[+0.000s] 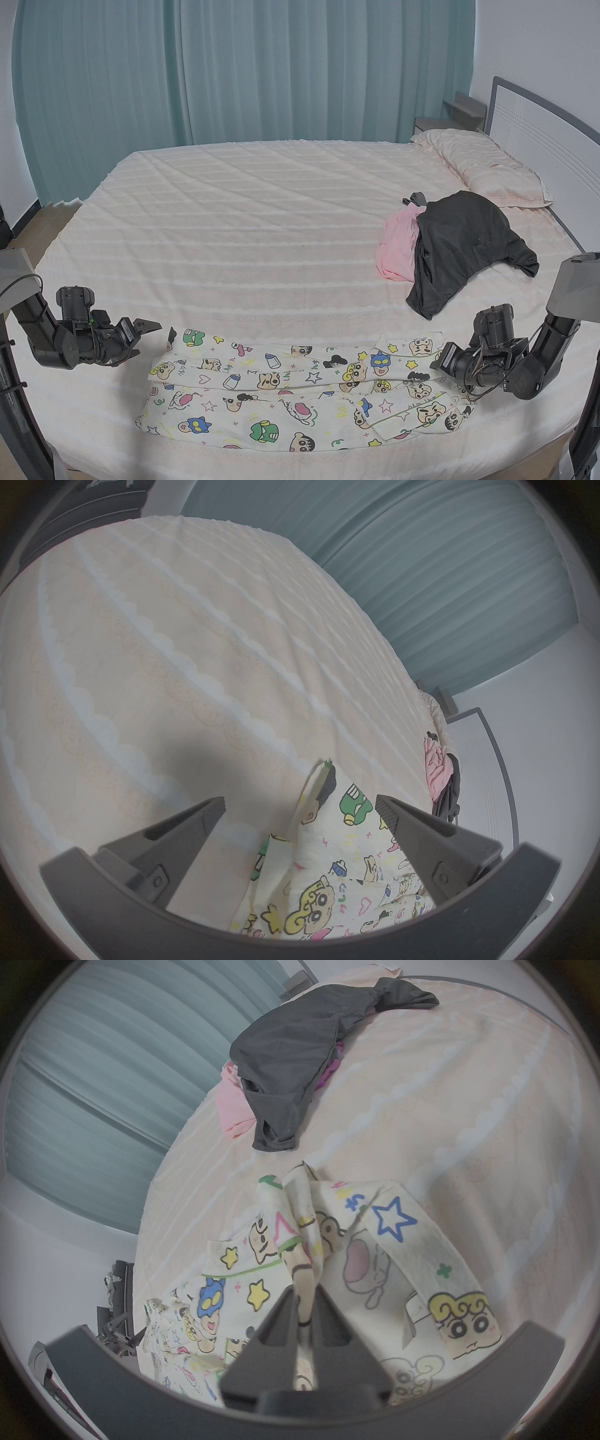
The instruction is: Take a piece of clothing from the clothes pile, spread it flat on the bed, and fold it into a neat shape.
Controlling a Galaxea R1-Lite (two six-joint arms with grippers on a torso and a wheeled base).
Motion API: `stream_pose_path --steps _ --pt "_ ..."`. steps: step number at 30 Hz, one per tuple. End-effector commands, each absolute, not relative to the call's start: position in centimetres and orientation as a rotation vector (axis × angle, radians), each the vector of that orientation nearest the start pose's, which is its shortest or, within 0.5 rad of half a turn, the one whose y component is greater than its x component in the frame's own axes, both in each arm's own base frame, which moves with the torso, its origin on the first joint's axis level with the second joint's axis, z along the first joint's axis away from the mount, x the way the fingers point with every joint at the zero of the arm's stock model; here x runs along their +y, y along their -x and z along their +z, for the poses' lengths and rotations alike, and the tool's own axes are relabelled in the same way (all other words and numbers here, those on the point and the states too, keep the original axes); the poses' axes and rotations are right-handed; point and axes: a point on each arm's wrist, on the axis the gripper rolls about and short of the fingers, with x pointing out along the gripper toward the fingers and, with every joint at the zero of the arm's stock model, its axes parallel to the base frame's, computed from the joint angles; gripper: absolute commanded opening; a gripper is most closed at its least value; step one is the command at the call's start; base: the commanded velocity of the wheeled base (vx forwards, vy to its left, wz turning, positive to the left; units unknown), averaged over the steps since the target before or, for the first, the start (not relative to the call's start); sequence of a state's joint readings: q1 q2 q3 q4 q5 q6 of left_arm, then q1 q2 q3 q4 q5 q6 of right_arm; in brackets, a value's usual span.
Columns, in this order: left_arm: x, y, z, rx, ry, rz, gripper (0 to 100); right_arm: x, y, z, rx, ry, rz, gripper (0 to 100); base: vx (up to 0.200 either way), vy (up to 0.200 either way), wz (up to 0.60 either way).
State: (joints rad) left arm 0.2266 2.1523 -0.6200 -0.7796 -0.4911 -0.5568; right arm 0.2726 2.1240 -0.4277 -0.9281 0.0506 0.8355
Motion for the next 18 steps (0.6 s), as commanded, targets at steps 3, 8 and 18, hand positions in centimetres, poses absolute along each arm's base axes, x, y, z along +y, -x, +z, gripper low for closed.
stream_pose_path --steps 3,8,18 --pt "6.1 -30.7 1.7 0.761 0.791 -0.051 100 7.5 -27.3 -0.5 0.861 -0.681 -0.049 100 0.000 0.000 0.00" --pt "5.8 -29.5 2.0 0.785 0.722 -0.074 100 7.4 -27.0 -0.2 0.852 -0.667 -0.045 100 0.000 0.000 0.00" --pt "4.0 -27.3 0.4 0.927 0.527 -0.228 100 7.2 -26.6 1.3 0.801 -0.664 -0.043 100 0.000 0.000 0.00"
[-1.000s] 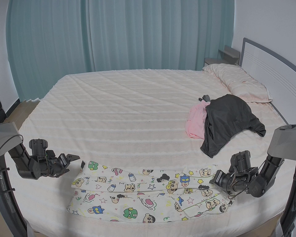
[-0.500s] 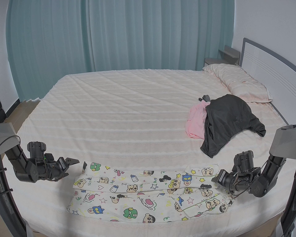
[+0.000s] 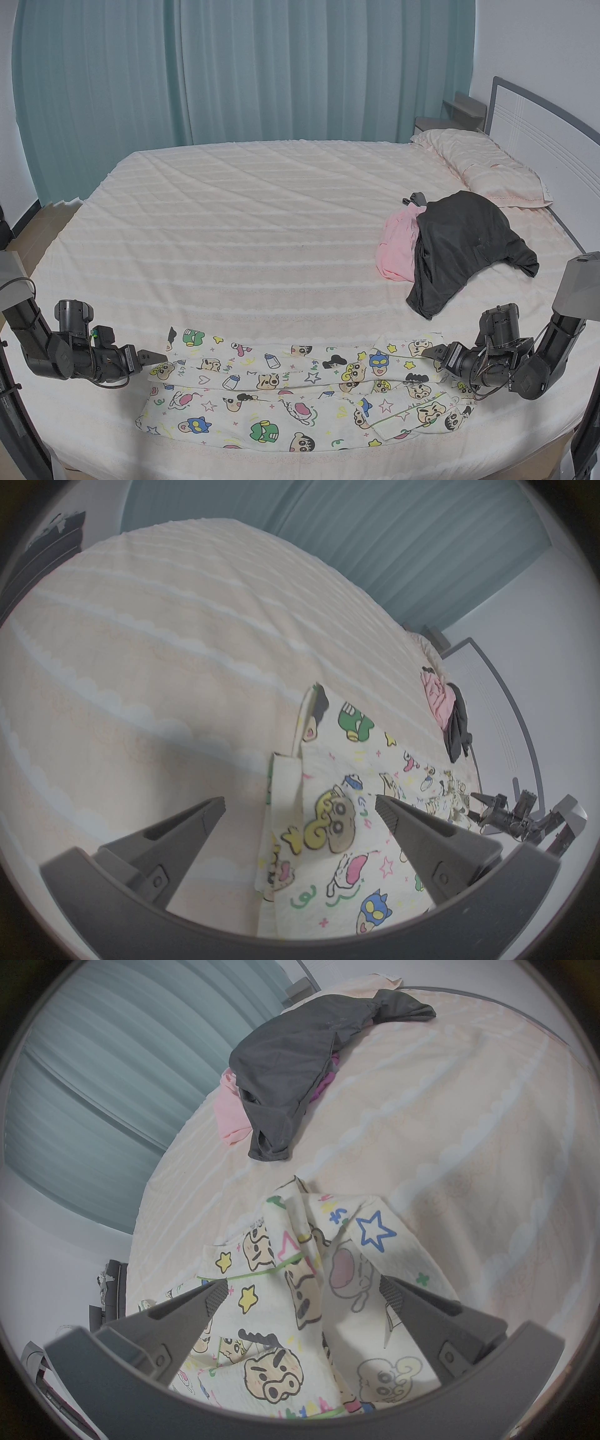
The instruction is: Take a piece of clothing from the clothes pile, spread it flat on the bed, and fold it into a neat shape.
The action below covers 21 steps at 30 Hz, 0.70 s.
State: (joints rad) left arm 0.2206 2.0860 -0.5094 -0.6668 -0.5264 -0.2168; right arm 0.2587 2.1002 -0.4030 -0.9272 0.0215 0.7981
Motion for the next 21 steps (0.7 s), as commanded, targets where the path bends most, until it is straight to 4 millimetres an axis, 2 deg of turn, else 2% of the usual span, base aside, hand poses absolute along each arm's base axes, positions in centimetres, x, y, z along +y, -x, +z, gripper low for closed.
stream_pose_path --steps 1,4,10,21 --pt "3.9 -27.3 0.3 0.929 0.524 -0.230 100 7.2 -26.6 1.3 0.802 -0.662 -0.041 100 0.000 0.000 0.00" --pt "3.6 -27.4 0.0 0.940 0.519 -0.240 100 7.3 -26.6 1.3 0.801 -0.659 -0.037 100 0.000 0.000 0.00" --pt "1.7 -27.8 -0.6 0.976 0.486 -0.287 100 7.5 -26.4 1.3 0.807 -0.649 -0.027 100 0.000 0.000 0.00" --pt "1.2 -28.7 -1.6 0.995 0.464 -0.245 100 7.9 -26.2 1.2 0.817 -0.641 -0.014 100 0.000 0.000 0.00"
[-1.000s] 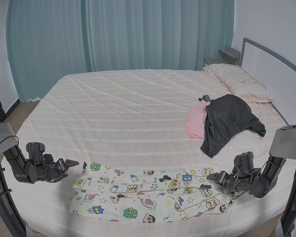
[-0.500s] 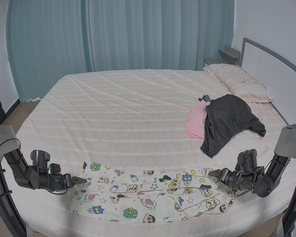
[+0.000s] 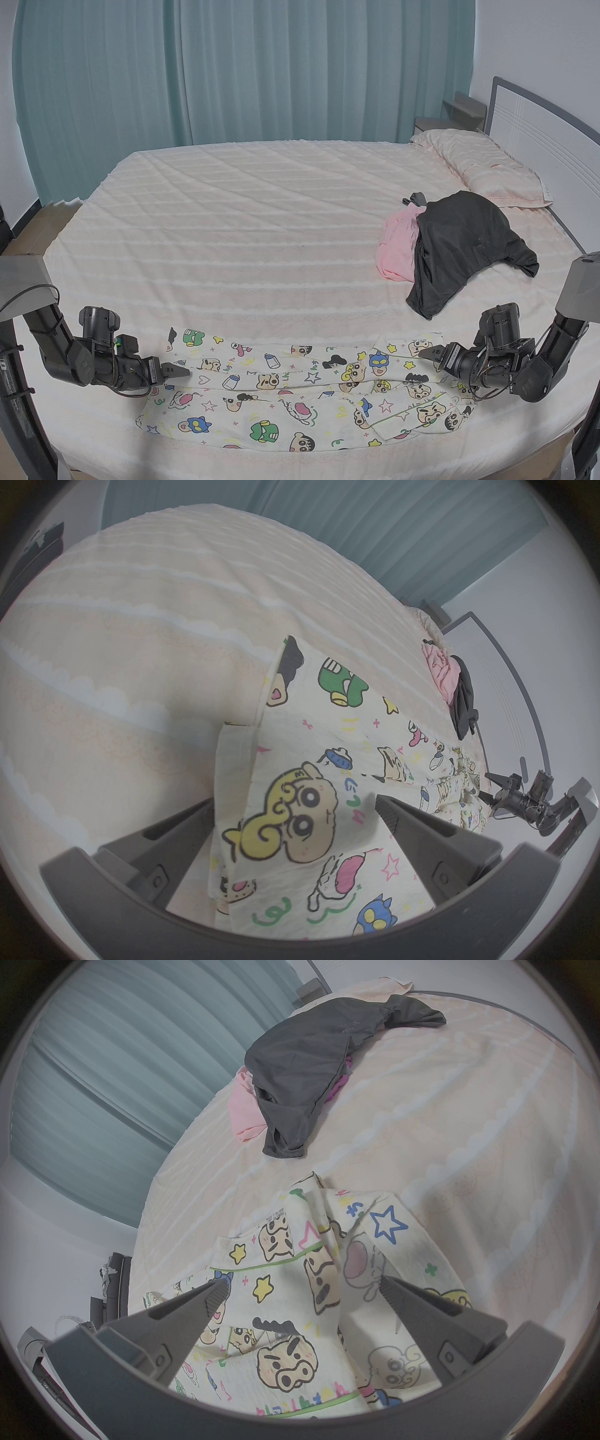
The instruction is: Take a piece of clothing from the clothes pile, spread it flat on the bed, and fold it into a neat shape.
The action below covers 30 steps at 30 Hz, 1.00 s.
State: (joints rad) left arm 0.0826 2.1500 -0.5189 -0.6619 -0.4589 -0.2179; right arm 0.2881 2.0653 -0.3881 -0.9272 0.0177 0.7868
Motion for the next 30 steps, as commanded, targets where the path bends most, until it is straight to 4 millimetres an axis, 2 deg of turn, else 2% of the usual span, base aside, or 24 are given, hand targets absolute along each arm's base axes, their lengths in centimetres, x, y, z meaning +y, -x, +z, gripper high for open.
stream_pose_path --steps 1,8,9,23,30 --pt "1.0 -28.9 -1.5 0.993 0.470 -0.244 100 7.9 -26.2 1.2 0.818 -0.641 -0.014 100 0.000 0.000 0.00" --pt "0.4 -29.0 -1.7 1.002 0.449 -0.214 100 7.9 -26.2 1.2 0.817 -0.641 -0.014 100 0.000 0.000 0.00" --pt "0.3 -29.0 -1.7 1.005 0.441 -0.207 0 7.9 -26.2 1.2 0.818 -0.641 -0.014 100 0.000 0.000 0.00" --pt "0.3 -28.2 -1.1 1.002 0.442 -0.204 0 7.7 -26.2 1.8 0.778 -0.651 -0.003 100 0.000 0.000 0.00" --pt "1.3 -28.2 0.3 0.947 0.454 -0.176 0 7.1 -26.4 2.1 0.741 -0.647 -0.007 100 0.000 0.000 0.00"
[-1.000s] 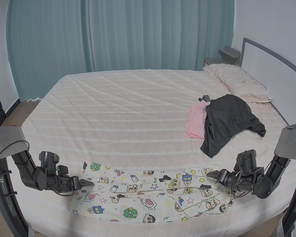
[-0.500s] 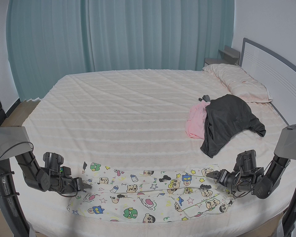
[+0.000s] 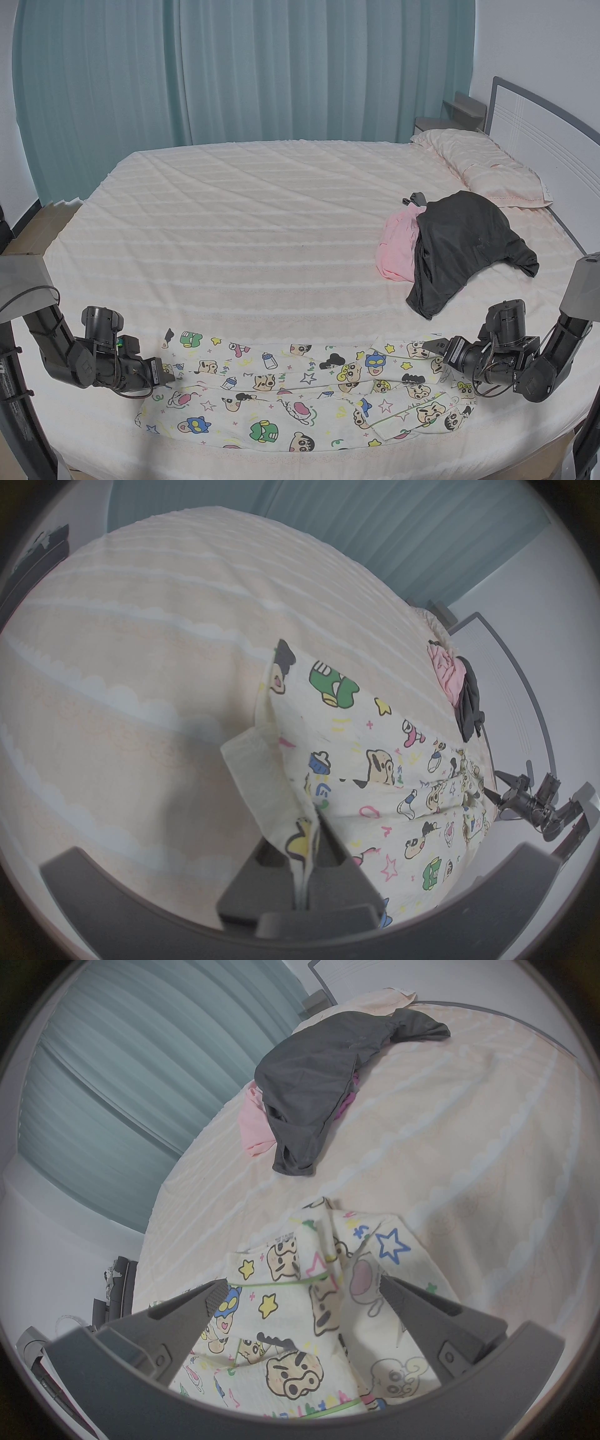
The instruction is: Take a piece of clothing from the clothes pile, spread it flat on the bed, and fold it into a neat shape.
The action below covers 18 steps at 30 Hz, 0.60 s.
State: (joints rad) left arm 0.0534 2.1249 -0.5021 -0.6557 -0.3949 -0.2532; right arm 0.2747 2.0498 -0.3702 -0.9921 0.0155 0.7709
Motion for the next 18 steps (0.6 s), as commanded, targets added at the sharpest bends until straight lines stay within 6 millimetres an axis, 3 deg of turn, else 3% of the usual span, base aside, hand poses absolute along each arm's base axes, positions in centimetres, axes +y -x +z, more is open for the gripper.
stream_pose_path --steps 1,4,13,17,18 --pt "1.5 -28.3 0.3 0.944 0.456 -0.172 0 7.0 -26.4 2.1 0.740 -0.648 -0.008 100 0.000 0.000 0.00" --pt "2.8 -28.4 1.1 0.904 0.472 -0.138 0 6.9 -26.5 2.2 0.735 -0.651 -0.012 100 0.000 0.000 0.00" --pt "4.0 -28.2 2.5 0.866 0.489 -0.107 0 6.8 -26.5 2.3 0.730 -0.653 -0.012 100 0.000 0.000 0.00" --pt "5.3 -28.0 3.7 0.816 0.496 -0.073 0 6.8 -26.6 2.3 0.726 -0.654 -0.013 100 0.000 0.000 0.00" --pt "6.6 -27.8 4.5 0.789 0.508 -0.035 0 6.7 -26.6 2.4 0.724 -0.656 -0.016 100 0.000 0.000 0.00"
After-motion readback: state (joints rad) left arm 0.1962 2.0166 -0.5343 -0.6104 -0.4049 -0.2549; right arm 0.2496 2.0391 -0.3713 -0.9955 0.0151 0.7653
